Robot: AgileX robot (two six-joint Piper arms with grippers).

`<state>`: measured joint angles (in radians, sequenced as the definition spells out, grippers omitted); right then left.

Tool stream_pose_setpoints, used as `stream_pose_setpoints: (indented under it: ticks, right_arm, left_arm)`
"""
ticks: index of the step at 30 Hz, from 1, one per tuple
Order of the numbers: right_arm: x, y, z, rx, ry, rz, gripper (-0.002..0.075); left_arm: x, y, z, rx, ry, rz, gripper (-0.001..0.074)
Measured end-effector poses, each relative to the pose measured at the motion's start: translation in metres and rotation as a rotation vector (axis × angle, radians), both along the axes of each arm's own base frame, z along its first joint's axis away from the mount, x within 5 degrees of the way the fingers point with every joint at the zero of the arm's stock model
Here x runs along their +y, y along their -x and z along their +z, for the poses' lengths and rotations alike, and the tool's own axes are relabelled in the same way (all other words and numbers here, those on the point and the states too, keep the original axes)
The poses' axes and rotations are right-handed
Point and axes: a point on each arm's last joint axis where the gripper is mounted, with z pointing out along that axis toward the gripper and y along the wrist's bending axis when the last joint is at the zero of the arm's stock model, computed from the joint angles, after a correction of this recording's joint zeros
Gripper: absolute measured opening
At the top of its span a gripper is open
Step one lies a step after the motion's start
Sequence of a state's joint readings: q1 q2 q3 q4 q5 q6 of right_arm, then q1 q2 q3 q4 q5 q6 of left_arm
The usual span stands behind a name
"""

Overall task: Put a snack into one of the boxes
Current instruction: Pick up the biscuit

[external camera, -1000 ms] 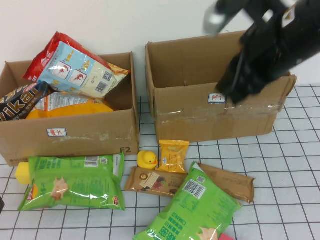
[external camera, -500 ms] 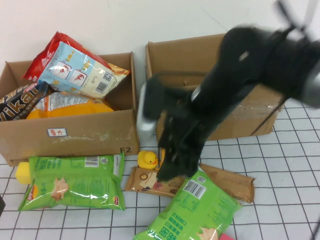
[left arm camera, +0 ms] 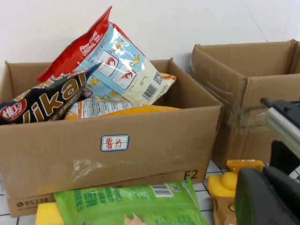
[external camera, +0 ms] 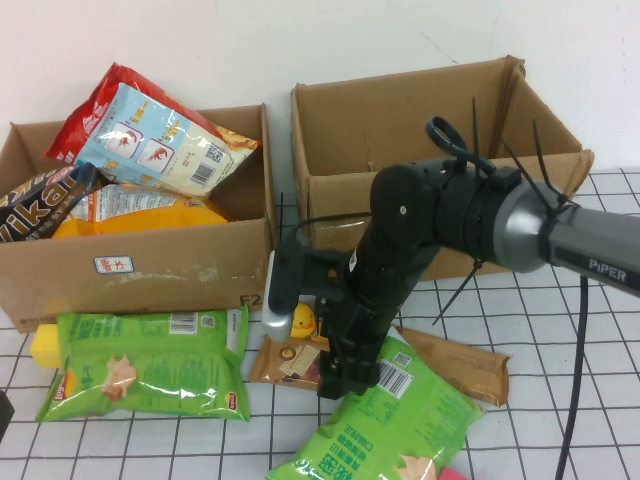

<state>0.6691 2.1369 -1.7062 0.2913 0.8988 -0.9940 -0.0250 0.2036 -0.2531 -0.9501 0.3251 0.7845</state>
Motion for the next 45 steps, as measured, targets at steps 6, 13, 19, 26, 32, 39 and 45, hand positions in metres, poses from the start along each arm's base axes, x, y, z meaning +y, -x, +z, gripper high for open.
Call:
stream_pose_setpoints:
  ticks: [6, 13, 19, 26, 32, 39, 45]
  right_arm:
    - [0.003, -0.006, -0.008, -0.031, -0.017, -0.037, 0.0591]
    - [0.005, -0.008, -0.026, 0.003, 0.005, -0.054, 0.0591]
    - [0.006, -0.008, -0.029, 0.008, 0.008, -0.062, 0.0591]
    - [0.004, -0.011, -0.03, -0.02, 0.024, -0.068, 0.0591]
    - [0.004, -0.011, -0.03, -0.022, 0.025, -0.072, 0.0591]
    - [0.004, -0.011, -0.031, -0.014, 0.026, -0.091, 0.0591]
    - [0.003, -0.008, -0.04, 0.048, 0.068, -0.083, 0.0591]
  left_arm:
    - [0.0, 0.0, 0.0, -0.001, 0.001, 0.001, -0.0001]
    - [0.0, 0.0, 0.0, -0.001, 0.001, 0.001, -0.0001]
    - [0.0, 0.0, 0.0, -0.001, 0.001, 0.001, -0.0001]
    - [0.0, 0.0, 0.0, -0.002, 0.004, 0.003, -0.0001]
    - [0.0, 0.0, 0.0, -0.002, 0.004, 0.003, -0.0001]
    - [0.0, 0.0, 0.0, -0.003, 0.004, 0.004, -0.0001]
    - [0.001, 0.0, 0.001, -0.007, 0.003, 0.008, -0.0001]
